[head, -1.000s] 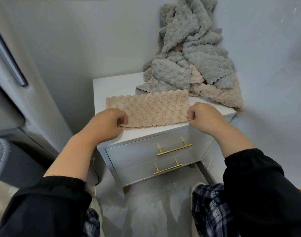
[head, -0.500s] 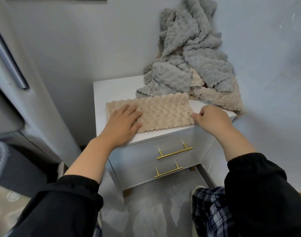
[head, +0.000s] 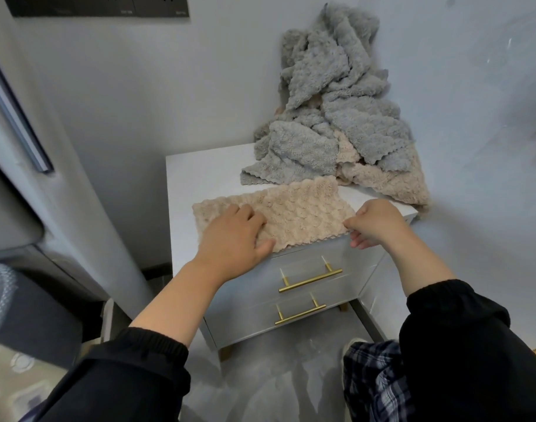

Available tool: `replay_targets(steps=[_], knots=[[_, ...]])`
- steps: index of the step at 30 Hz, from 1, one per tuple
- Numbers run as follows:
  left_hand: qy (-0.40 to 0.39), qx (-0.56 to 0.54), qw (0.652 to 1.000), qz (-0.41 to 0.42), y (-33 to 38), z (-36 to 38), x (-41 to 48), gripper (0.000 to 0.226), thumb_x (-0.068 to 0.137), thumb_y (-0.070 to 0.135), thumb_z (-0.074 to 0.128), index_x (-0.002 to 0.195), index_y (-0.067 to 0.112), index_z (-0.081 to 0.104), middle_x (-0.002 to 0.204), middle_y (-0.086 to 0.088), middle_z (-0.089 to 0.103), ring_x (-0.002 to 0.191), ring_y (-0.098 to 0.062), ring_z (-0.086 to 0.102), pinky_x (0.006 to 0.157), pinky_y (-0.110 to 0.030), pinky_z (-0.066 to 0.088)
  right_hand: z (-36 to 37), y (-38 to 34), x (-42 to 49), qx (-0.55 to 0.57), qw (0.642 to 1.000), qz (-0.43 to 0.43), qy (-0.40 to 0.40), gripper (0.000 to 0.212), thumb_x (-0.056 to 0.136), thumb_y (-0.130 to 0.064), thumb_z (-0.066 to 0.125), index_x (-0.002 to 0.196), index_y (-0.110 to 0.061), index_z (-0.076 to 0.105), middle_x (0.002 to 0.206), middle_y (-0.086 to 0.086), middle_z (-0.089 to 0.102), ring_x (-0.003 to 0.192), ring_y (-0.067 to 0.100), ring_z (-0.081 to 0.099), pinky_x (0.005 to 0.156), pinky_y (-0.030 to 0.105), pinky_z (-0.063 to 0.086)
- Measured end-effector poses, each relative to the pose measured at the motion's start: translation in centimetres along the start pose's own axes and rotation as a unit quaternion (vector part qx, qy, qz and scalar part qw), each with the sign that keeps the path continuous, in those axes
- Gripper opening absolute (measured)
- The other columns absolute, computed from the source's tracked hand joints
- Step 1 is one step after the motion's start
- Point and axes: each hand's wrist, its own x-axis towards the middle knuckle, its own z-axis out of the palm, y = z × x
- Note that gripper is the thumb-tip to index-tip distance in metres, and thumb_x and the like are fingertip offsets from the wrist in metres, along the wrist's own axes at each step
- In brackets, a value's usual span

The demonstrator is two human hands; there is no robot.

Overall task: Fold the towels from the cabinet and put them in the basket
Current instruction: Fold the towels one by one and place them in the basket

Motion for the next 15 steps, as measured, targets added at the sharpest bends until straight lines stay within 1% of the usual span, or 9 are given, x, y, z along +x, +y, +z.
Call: replay_targets(steps=[2, 4, 5, 7, 9, 10, 12, 13, 15], knots=[[-0.002, 0.026, 1.000, 0.004, 1.0, 0.0, -0.2, 0.068, 0.081, 0.065, 0.016, 0.119, 0.023, 0.054, 0.113, 0.002, 0.055, 0.102, -0.018, 0.047, 0.074, -0.029, 0.044, 0.1, -0.1, 0.0, 0.065, 0.997, -0.014, 0.027, 0.012, 0.087, 0.001, 0.060, 0.090, -0.002, 0.048, 0.064, 0.017, 0.060, 0.053, 0.026, 0.061, 0.054, 0.035, 0.054], [-0.002, 0.025, 1.000, 0.007, 1.8, -0.2, -0.3, 0.058, 0.086, 0.063, 0.025, 0.119, 0.024, 0.054, 0.113, 0.003, 0.053, 0.102, -0.017, 0.048, 0.068, -0.029, 0.042, 0.2, 0.0, 0.3, 0.148, 0.987, -0.034, 0.053, 0.031, 0.084, 0.003, 0.062, 0.108, -0.008, 0.046, 0.079, 0.015, 0.061, 0.059, 0.023, 0.062, 0.059, 0.036, 0.055], [-0.005, 0.026, 1.000, 0.009, 2.0, -0.5, -0.3, 0.056, 0.088, 0.062, 0.027, 0.118, 0.024, 0.055, 0.112, 0.003, 0.054, 0.101, -0.017, 0.049, 0.068, -0.029, 0.043, 0.3, 0.0, 0.5, 0.184, 0.980, -0.044, 0.069, 0.038, 0.081, 0.002, 0.064, 0.113, -0.011, 0.047, 0.088, 0.015, 0.061, 0.065, 0.023, 0.062, 0.064, 0.037, 0.056], [-0.001, 0.022, 0.999, 0.023, 2.5, -0.7, -0.3, 0.054, 0.089, 0.061, 0.028, 0.112, 0.024, 0.060, 0.108, 0.003, 0.056, 0.098, -0.018, 0.052, 0.067, -0.031, 0.044, 0.8, -0.1, 0.7, 0.257, 0.962, -0.048, 0.080, 0.047, 0.076, 0.001, 0.068, 0.115, -0.015, 0.048, 0.104, 0.016, 0.061, 0.086, 0.025, 0.064, 0.082, 0.044, 0.056], [0.015, 0.010, 0.998, 0.054, 3.0, -0.9, -0.5, 0.053, 0.091, 0.059, 0.028, 0.101, 0.023, 0.064, 0.098, 0.003, 0.058, 0.089, -0.017, 0.054, 0.063, -0.030, 0.042, 1.6, -0.1, 1.0, 0.339, 0.938, -0.024, 0.065, 0.053, 0.075, 0.002, 0.069, 0.120, -0.015, 0.047, 0.111, 0.017, 0.060, 0.100, 0.029, 0.062, 0.090, 0.046, 0.052], [0.015, -0.011, 0.997, 0.071, 3.4, -1.0, -0.6, 0.054, 0.091, 0.059, 0.027, 0.097, 0.022, 0.066, 0.093, 0.004, 0.059, 0.085, -0.016, 0.056, 0.063, -0.030, 0.043, 1.9, -0.1, 1.1, 0.364, 0.929, -0.020, 0.064, 0.055, 0.077, 0.003, 0.068, 0.125, -0.013, 0.047, 0.109, 0.016, 0.060, 0.100, 0.029, 0.062, 0.085, 0.042, 0.053], [0.014, -0.127, 0.989, 0.075, 4.4, -1.3, -1.0, 0.052, 0.089, 0.057, 0.030, 0.094, 0.022, 0.069, 0.089, 0.007, 0.064, 0.081, -0.014, 0.059, 0.069, -0.032, 0.048, 2.1, -0.3, 1.1, 0.382, 0.921, -0.028, 0.075, 0.056, 0.080, 0.005, 0.065, 0.131, -0.011, 0.048, 0.103, 0.013, 0.062, 0.091, 0.025, 0.062, 0.071, 0.032, 0.050], [0.026, -0.195, 0.979, 0.054, 4.7, -1.4, -1.2, 0.044, 0.091, 0.052, 0.038, 0.094, 0.023, 0.070, 0.088, 0.008, 0.067, 0.079, -0.011, 0.060, 0.072, -0.033, 0.049, 1.9, -0.6, 0.9, 0.394, 0.916, -0.039, 0.069, 0.051, 0.082, 0.005, 0.063, 0.129, -0.011, 0.050, 0.098, 0.011, 0.064, 0.086, 0.022, 0.064, 0.067, 0.029, 0.050], [0.100, -0.273, 0.956, -0.022, 4.9, -1.8, -1.1, 0.021, 0.092, 0.034, 0.053, 0.097, 0.024, 0.070, 0.092, 0.010, 0.068, 0.082, -0.009, 0.060, 0.077, -0.031, 0.049, 1.3, -1.3, 0.3, 0.433, 0.899, -0.070, 0.023, 0.035, 0.086, 0.008, 0.056, 0.116, -0.010, 0.056, 0.084, 0.005, 0.067, 0.073, 0.013, 0.066, 0.062, 0.026, 0.053]])
